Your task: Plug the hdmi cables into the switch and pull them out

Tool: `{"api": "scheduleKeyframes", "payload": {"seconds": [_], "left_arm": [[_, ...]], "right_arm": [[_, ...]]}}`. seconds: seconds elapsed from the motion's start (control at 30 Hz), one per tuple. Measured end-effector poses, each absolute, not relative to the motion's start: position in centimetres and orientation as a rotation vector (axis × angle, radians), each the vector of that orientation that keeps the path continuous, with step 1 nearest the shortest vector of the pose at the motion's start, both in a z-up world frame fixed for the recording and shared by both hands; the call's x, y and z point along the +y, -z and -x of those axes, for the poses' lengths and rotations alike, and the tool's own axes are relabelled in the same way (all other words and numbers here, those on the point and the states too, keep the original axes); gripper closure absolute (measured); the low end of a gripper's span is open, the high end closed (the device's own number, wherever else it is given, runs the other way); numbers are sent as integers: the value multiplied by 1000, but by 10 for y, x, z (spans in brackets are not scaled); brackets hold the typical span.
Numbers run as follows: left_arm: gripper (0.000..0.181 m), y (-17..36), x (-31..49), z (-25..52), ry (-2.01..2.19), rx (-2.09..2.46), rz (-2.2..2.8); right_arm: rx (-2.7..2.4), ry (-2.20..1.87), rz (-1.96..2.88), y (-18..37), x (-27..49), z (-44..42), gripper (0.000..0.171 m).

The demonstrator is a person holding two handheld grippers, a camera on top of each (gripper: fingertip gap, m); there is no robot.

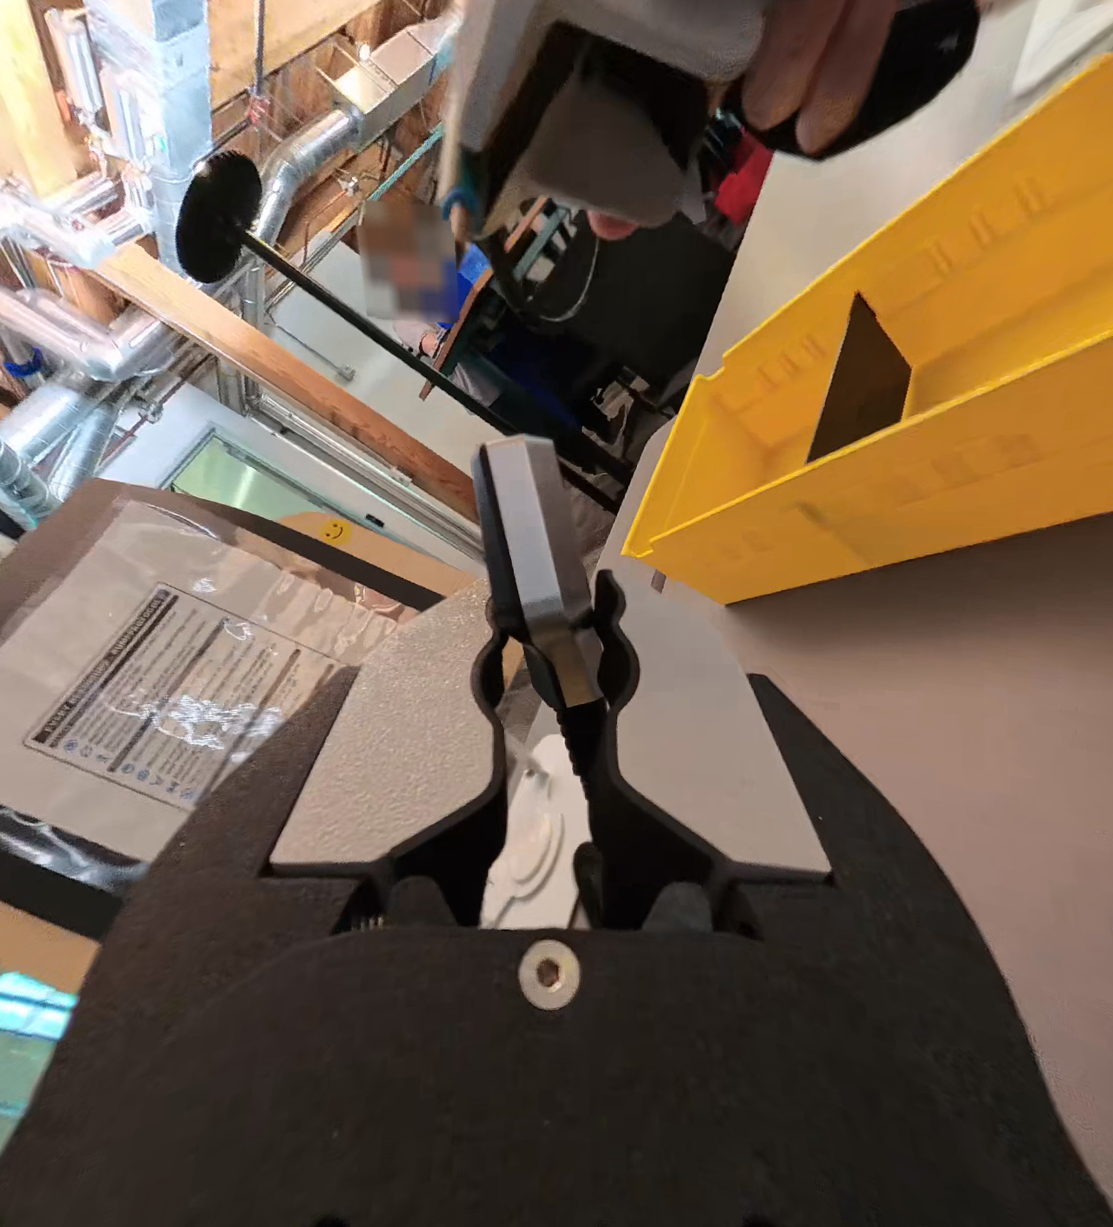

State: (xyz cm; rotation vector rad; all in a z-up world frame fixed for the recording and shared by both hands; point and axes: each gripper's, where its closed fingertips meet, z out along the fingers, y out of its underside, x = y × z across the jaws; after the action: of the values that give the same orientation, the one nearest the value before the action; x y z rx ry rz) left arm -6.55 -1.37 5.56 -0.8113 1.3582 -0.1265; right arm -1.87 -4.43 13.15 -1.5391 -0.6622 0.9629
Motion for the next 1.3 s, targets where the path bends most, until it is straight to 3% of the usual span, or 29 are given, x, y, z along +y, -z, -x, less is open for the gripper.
{"api": "scheduleKeyframes", "payload": {"seconds": [0.03, 0.4, 1.3], "left_arm": [[157, -55, -12, 69, 80, 1369, 803], [156, -62, -8, 89, -174, 1435, 726], [156, -52, -11, 72, -281, 1478, 665]], "right_arm": [[-651, -995, 1539, -130, -46, 25, 151], [-588, -1068, 1570, -99, -54, 52, 151], [-569, -1067, 1577, -79, -27, 46, 151]]}}
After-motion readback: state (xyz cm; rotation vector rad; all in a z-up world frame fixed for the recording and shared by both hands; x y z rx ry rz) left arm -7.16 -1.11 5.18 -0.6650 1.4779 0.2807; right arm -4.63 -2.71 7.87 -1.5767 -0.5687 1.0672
